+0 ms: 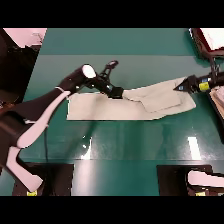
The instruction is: Fold the shirts.
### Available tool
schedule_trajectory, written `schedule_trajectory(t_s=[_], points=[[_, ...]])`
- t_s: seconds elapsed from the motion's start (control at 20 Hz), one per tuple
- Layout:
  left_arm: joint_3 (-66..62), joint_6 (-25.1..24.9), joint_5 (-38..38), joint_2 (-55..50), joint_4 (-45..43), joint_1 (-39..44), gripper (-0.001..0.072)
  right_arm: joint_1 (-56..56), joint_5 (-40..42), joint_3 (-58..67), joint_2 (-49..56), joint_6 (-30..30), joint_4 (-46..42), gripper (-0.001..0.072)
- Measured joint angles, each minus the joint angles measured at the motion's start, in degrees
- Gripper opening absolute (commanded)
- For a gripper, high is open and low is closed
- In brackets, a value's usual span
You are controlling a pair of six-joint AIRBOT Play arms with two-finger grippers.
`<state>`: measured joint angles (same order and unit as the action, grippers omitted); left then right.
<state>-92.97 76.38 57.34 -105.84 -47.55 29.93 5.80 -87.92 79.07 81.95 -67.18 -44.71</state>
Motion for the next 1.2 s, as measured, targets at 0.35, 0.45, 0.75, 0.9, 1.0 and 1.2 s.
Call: schedule_trajectory(t_s=[0.35, 0.45, 0.75, 0.9, 1.0, 1.2], points=[[-5.20, 2.45, 2.38, -6.12, -4.57, 2.27, 0.0022, -12.28, -4.94, 20.44, 3.23, -8.61, 0.09, 0.0010], [-5.60, 2.84, 2.60, -6.36, -5.53, 2.40, 0.0022, -15.82, -6.36, 26.01, 5.97, -9.86, -0.02, 0.0010], [-10.45, 3.19, 6.62, -6.51, -9.99, 2.51, 0.0021, -24.02, -7.96, 36.65, 11.80, -11.19, -2.23, 0.0010], [-14.12, 3.56, 12.02, -6.01, -14.99, 1.90, 0.0021, -26.34, -8.17, 36.39, 12.61, -11.32, -2.84, 0.0010], [-15.28, 4.52, 14.16, -4.42, -18.53, 0.02, 0.0021, -27.67, -8.04, 35.82, 12.90, -11.32, -3.30, 0.0010], [-16.28, 5.68, 17.81, 1.77, -22.62, -7.67, 0.0021, -30.93, -5.14, 35.34, 13.22, -10.67, -3.41, 0.0011]])
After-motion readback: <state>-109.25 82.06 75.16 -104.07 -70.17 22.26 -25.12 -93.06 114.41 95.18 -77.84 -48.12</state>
